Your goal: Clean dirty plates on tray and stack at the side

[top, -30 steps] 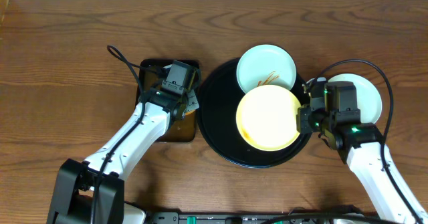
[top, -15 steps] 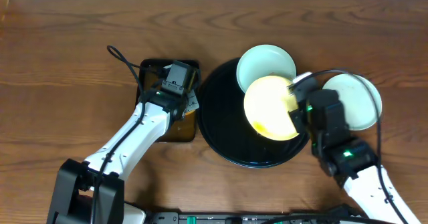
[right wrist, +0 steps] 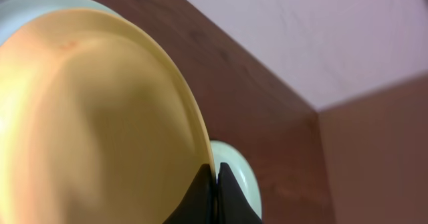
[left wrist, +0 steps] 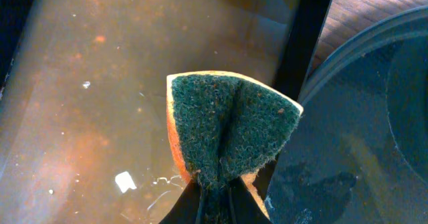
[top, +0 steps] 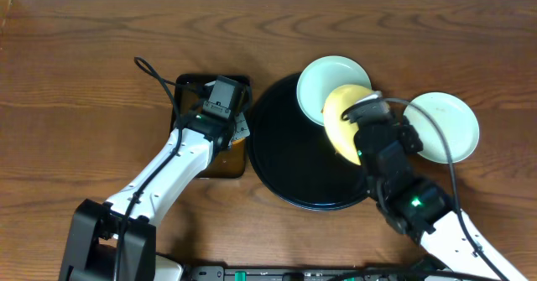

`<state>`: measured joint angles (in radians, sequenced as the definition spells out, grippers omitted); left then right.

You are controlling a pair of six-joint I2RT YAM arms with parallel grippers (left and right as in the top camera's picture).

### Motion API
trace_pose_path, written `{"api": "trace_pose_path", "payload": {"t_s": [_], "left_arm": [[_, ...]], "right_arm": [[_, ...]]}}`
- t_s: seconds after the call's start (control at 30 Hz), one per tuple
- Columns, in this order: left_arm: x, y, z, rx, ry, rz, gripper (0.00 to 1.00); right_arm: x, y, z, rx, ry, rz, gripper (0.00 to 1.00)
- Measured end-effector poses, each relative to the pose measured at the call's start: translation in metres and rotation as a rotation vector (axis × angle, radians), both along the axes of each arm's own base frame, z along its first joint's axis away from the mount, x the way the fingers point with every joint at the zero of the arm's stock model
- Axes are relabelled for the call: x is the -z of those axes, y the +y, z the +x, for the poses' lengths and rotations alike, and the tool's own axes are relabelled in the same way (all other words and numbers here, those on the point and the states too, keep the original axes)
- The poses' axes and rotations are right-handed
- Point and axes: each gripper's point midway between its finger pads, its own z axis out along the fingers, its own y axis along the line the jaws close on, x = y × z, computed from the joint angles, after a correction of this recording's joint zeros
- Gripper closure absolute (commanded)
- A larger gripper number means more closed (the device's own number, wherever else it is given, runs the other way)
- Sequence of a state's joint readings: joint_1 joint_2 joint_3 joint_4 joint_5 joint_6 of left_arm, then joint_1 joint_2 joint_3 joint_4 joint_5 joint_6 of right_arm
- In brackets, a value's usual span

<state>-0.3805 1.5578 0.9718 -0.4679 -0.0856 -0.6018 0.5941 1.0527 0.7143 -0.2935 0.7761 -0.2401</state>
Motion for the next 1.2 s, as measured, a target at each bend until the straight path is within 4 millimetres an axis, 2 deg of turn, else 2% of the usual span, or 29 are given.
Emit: {"api": "trace_pose_path", "payload": {"t_s": [0.23, 0.3, 0.37, 0.43, 0.5, 0.57, 0.6, 0.63, 0.67, 0.7, 0.73, 0.83, 0.9, 1.0, 1.03, 1.07, 1.2], "left_arm": [[0.000, 0.000, 0.000, 0.001, 0.000, 0.000, 0.92], [0.000, 0.000, 0.000, 0.000, 0.000, 0.000, 0.92], [0.000, 0.000, 0.000, 0.000, 0.000, 0.000, 0.92], [0.000, 0.000, 0.000, 0.000, 0.000, 0.000, 0.92], [0.000, 0.000, 0.000, 0.000, 0.000, 0.000, 0.92], [0.000, 0.000, 0.000, 0.000, 0.000, 0.000, 0.92], [0.000, 0.000, 0.000, 0.000, 0.000, 0.000, 0.92], [0.000, 0.000, 0.000, 0.000, 0.000, 0.000, 0.92], [0.000, 0.000, 0.000, 0.000, 0.000, 0.000, 0.92], [0.000, 0.000, 0.000, 0.000, 0.000, 0.000, 0.92], [0.000, 0.000, 0.000, 0.000, 0.000, 0.000, 0.92], [0.000, 0.000, 0.000, 0.001, 0.000, 0.000, 0.92], [0.000, 0.000, 0.000, 0.001, 0.001, 0.000, 0.92], [0.000, 0.000, 0.000, 0.001, 0.000, 0.000, 0.92], [0.000, 0.000, 0.000, 0.000, 0.000, 0.000, 0.92], [0.000, 0.000, 0.000, 0.000, 0.000, 0.000, 0.92], [0.000, 0.000, 0.000, 0.001, 0.000, 0.000, 0.92]], "right_arm": [[0.028, -0.076, 0.021, 0.332, -0.009, 0.232, 0.99], [0.031, -0.111, 0.027, 0.448, -0.048, 0.331, 0.99], [0.031, -0.134, 0.030, 0.505, -0.083, 0.425, 0.99], [0.033, -0.173, 0.027, 0.602, -0.128, 0.543, 0.99], [0.039, -0.195, 0.021, 0.658, -0.131, 0.608, 0.99], [0.053, -0.219, 0.014, 0.731, -0.117, 0.653, 0.99], [0.068, -0.232, 0.009, 0.778, -0.089, 0.680, 0.98], [0.075, -0.235, 0.008, 0.792, -0.073, 0.688, 0.93], [0.080, -0.237, 0.008, 0.800, -0.062, 0.698, 0.75], [0.085, -0.237, 0.009, 0.803, -0.050, 0.706, 0.51], [0.089, -0.236, 0.011, 0.795, -0.042, 0.721, 0.44], [0.085, -0.221, 0.026, 0.688, -0.035, 0.779, 0.43], [0.082, -0.200, 0.039, 0.570, -0.009, 0.823, 0.41], [0.084, -0.158, 0.047, 0.418, 0.087, 0.874, 0.36], [0.083, -0.136, 0.049, 0.350, 0.144, 0.889, 0.34], [0.073, -0.107, 0.054, 0.259, 0.215, 0.881, 0.33], [0.051, -0.062, 0.075, 0.106, 0.330, 0.863, 0.33]]}}
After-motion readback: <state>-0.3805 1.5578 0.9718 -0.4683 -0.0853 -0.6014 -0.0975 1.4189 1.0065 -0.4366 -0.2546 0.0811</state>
